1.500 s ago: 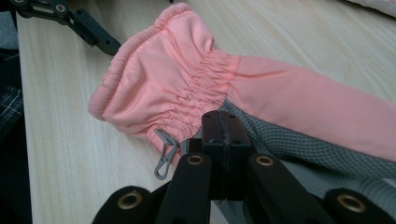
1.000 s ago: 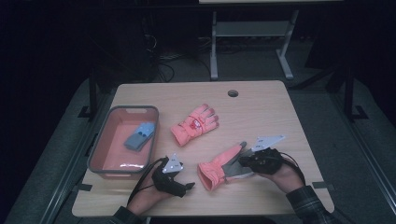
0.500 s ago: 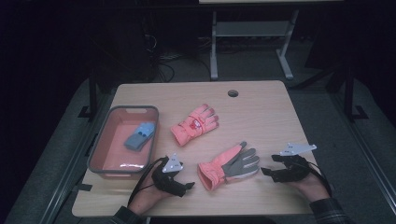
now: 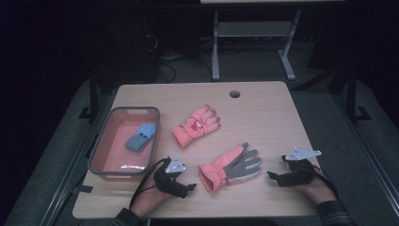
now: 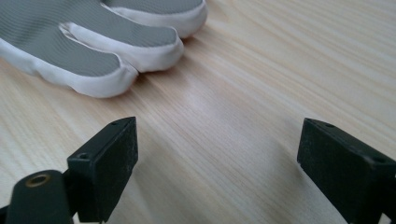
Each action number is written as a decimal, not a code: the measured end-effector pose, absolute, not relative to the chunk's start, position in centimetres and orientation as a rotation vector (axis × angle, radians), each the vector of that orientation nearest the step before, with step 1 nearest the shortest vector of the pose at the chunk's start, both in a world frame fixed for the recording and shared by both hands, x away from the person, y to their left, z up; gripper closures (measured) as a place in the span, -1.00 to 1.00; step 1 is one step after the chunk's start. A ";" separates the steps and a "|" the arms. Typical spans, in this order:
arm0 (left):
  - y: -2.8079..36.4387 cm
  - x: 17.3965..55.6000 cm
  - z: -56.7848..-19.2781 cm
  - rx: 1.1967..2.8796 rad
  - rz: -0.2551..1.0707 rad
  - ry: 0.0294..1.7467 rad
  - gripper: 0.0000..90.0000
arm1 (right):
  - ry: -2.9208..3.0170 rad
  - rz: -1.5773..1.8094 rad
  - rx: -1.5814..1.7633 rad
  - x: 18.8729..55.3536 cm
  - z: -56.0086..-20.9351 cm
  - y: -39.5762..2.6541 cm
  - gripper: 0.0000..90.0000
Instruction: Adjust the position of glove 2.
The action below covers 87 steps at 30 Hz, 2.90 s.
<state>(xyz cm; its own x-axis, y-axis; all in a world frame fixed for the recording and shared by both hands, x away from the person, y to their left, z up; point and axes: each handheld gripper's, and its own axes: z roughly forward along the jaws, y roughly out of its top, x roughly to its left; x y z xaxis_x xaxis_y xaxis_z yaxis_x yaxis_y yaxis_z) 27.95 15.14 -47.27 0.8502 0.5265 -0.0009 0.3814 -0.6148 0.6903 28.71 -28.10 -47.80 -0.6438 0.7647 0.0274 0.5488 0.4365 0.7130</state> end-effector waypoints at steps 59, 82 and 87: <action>10.4 46.4 -41.1 2.493 0.359 0.801 -0.07 | 2.409 1.047 1.112 28.8 -48.2 -28.4 -0.79; 9.6 48.1 -42.8 2.510 0.444 0.920 -0.26 | 2.411 1.048 1.107 28.8 -48.2 -28.4 -0.79; 9.8 48.3 -43.0 2.508 0.393 0.945 -0.21 | 2.411 1.047 1.107 28.8 -48.2 -28.4 -0.79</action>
